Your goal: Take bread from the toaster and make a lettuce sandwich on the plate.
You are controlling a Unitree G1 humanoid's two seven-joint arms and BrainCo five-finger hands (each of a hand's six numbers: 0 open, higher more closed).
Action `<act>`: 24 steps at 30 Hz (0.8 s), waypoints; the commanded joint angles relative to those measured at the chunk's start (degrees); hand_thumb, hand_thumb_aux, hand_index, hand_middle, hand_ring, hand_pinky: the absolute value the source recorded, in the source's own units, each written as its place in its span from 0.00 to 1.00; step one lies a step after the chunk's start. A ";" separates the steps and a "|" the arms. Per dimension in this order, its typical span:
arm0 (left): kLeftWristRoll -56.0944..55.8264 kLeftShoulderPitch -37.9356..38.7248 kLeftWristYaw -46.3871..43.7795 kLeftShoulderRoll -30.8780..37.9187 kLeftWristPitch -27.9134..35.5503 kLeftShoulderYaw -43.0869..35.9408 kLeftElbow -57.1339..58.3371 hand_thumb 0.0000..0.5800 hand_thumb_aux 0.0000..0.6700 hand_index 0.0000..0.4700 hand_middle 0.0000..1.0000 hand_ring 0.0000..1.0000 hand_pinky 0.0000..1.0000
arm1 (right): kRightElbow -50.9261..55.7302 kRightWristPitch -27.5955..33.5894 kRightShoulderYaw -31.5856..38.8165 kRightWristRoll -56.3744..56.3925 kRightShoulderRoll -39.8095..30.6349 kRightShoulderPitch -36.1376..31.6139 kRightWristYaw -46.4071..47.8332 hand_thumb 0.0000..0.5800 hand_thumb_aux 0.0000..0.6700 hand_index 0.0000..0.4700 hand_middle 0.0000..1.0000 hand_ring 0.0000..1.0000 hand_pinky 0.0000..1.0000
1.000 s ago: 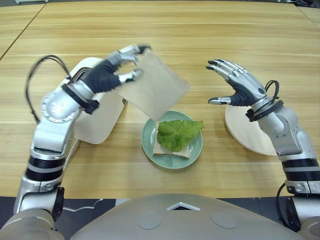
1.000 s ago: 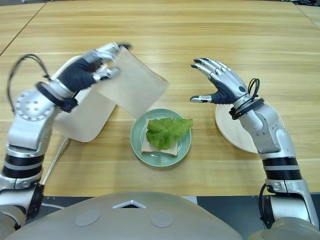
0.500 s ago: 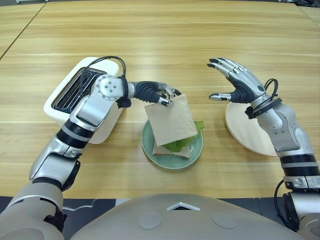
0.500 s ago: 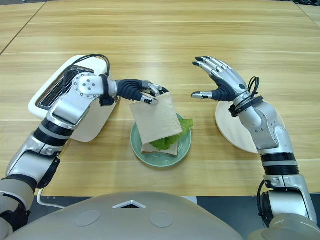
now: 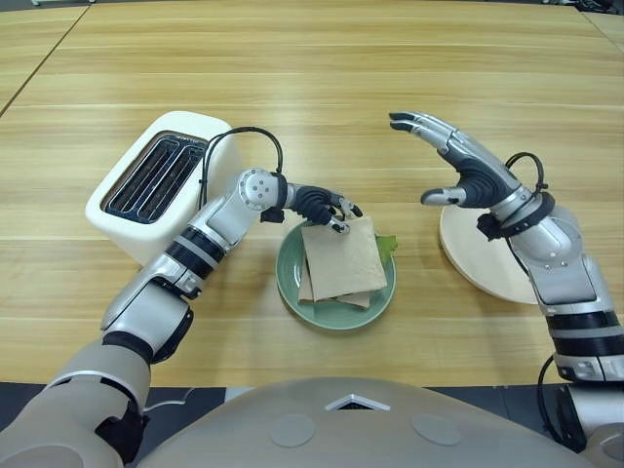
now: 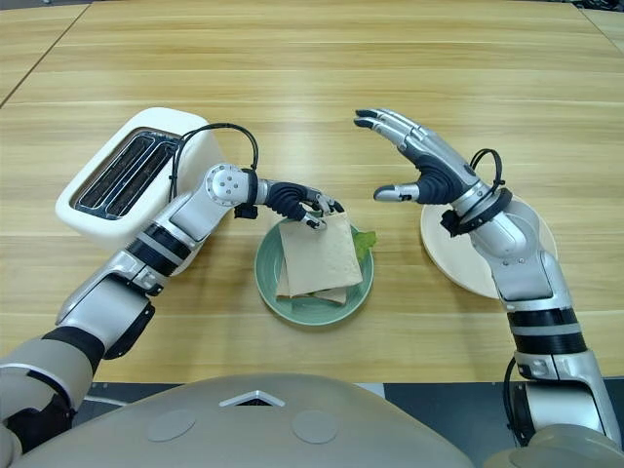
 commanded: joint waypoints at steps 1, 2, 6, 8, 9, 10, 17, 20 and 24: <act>2.49 -1.70 1.29 -1.44 -4.23 -0.13 5.79 1.00 1.00 1.00 0.00 0.00 0.00 | -12.34 1.52 3.94 15.18 -4.11 6.65 11.15 0.00 0.00 0.00 0.00 0.00 0.00; 2.65 -1.83 1.55 -1.86 -4.85 0.03 6.83 1.00 1.00 1.00 0.00 0.00 0.00 | -14.50 1.59 5.06 17.26 -5.29 8.40 13.80 0.00 0.00 0.00 0.00 0.00 0.00; 3.34 -2.41 2.64 -3.30 -7.39 0.93 10.20 1.00 1.00 1.00 0.00 0.00 0.00 | -14.11 3.60 8.35 12.60 -6.28 10.34 19.19 0.00 0.00 0.00 0.00 0.00 0.00; 3.53 -2.75 3.02 -3.93 -8.18 1.37 11.50 1.00 1.00 1.00 0.00 0.00 0.00 | -12.27 4.14 10.42 9.10 -5.66 10.47 20.61 0.00 0.00 0.00 0.00 0.00 0.00; 3.67 -2.89 3.18 -4.18 -8.46 1.50 12.02 1.00 1.00 1.00 0.00 0.00 0.00 | -11.36 4.17 11.37 7.04 -5.26 10.48 20.83 0.00 0.00 0.00 0.00 0.00 0.00; 3.81 -3.00 3.30 -4.38 -8.76 1.63 12.47 1.00 1.00 1.00 0.00 0.00 0.00 | -10.21 4.34 12.30 4.39 -4.75 10.34 20.74 0.00 0.00 0.00 0.00 0.00 0.00; 4.29 -2.98 3.94 -5.00 -9.93 2.48 13.65 1.00 1.00 1.00 0.00 0.00 0.00 | 1.66 5.32 17.20 -15.81 -3.11 7.62 17.84 0.00 0.00 0.00 0.00 0.00 0.00; 5.20 -3.31 5.57 -5.44 -10.53 2.94 14.41 1.00 1.00 1.00 0.00 0.00 0.00 | 2.78 6.08 18.60 -17.58 -4.26 8.42 18.93 0.00 0.00 0.00 0.00 0.00 0.00; 5.44 -5.60 12.82 -7.07 -11.50 6.30 17.14 0.01 0.00 0.00 0.00 0.00 0.00 | 4.62 6.90 20.15 -20.18 -4.68 8.53 19.50 0.00 0.00 0.00 0.00 0.00 0.00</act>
